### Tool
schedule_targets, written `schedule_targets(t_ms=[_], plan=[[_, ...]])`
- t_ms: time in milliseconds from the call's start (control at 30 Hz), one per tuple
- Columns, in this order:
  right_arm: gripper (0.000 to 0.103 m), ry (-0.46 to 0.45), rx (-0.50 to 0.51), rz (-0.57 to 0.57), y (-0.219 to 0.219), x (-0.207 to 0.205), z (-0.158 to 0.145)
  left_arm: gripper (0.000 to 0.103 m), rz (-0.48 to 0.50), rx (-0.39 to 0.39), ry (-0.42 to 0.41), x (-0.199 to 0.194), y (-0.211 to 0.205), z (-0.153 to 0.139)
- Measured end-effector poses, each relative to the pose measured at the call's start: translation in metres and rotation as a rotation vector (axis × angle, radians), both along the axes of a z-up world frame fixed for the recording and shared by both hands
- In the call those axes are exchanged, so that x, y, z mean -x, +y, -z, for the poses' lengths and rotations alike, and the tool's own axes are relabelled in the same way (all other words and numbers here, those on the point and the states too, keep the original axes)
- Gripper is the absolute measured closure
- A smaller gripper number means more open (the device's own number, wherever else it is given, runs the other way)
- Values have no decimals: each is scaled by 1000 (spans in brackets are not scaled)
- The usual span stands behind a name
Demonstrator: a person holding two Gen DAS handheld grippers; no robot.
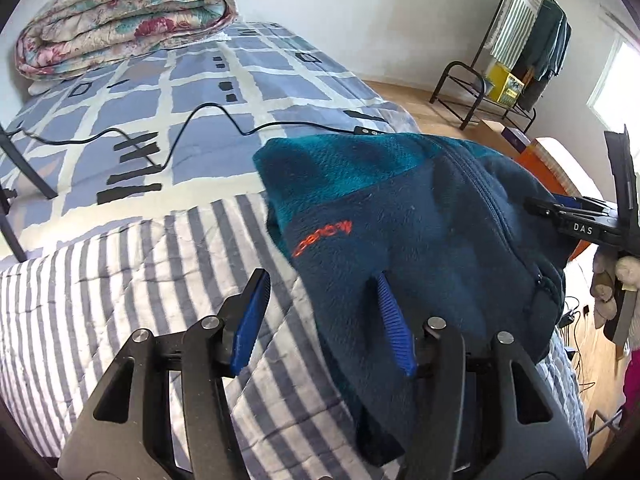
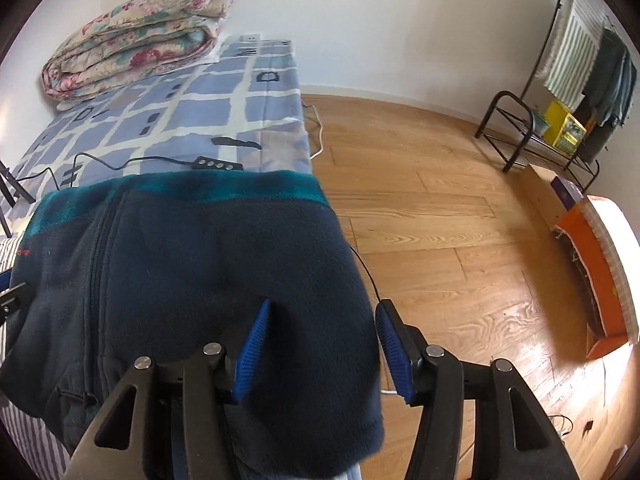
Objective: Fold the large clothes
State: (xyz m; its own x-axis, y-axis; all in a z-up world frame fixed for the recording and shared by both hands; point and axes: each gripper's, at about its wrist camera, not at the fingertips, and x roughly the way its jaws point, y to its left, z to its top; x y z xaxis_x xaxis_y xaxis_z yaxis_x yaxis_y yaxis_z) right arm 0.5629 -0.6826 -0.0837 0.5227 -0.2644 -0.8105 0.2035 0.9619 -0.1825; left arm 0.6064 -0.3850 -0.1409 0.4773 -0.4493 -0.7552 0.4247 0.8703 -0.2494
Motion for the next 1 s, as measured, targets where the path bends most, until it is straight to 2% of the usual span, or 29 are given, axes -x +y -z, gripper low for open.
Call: schedule_targets(t_ms=[200,500,800,1000], plan=[[46,-19,18,40,1,21,-11,46,-6,-7,-22,20,9,-12],[46,-105,31,58,20,76,-54,46,3,8,-92,74,21,-51],[46,-187,54,23,68,146,-122,46,23,0,-228,162,41,-129],[46,-242,47,-19,105,199,-169,46,17,22,-283,209,59,-175]])
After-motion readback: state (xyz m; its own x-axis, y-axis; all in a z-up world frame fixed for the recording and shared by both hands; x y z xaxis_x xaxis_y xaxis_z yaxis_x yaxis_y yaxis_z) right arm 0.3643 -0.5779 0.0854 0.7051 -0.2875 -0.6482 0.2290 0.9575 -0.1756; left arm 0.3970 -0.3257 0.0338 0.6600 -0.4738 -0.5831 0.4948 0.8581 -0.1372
